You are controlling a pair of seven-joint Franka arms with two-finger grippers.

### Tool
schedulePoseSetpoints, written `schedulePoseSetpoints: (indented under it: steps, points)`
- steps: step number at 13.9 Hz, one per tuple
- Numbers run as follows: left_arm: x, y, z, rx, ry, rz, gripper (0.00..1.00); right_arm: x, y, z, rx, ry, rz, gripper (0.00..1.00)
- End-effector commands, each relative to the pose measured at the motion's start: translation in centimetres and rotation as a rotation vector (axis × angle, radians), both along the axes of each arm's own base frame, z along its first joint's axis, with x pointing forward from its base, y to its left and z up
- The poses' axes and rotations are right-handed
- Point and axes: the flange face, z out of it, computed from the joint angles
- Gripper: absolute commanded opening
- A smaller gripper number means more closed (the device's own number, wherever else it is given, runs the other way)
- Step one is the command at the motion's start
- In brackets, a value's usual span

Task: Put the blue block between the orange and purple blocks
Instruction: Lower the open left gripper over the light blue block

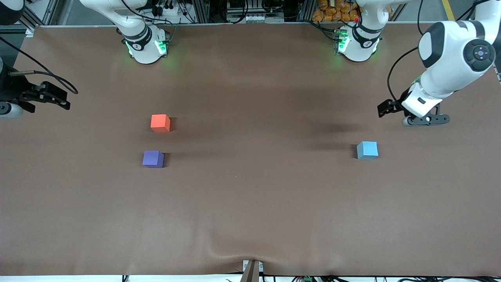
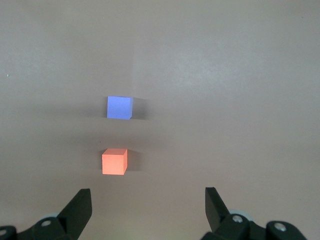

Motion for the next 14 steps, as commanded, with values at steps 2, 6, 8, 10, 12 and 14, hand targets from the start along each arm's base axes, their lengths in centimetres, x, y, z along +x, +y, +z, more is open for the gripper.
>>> schedulePoseSetpoints:
  steps: [2,6,8,10,12,14]
  points:
    - [-0.4,-0.1,-2.7,-0.014,-0.047,0.011,1.0,0.1,0.3,0.3,-0.001,0.002,-0.01,1.0]
    - [0.9,-0.5,-6.6,-0.03,-0.078,0.008,1.0,0.1,0.4,0.3,-0.001,0.004,-0.008,1.0]
    - [1.4,-0.5,-8.9,-0.04,-0.08,0.011,1.0,0.0,0.4,0.2,-0.001,0.009,-0.008,1.0]
    - [1.9,-0.5,-10.5,-0.048,-0.097,0.014,1.0,0.1,0.5,0.3,0.001,0.004,-0.008,1.0]
    - [2.3,-0.5,-11.7,-0.054,-0.114,0.017,1.0,0.1,0.5,0.1,0.001,0.005,-0.007,1.0]
    - [2.8,-0.7,-13.1,-0.062,-0.127,0.016,1.0,0.2,0.5,0.2,0.002,-0.001,-0.007,1.0]
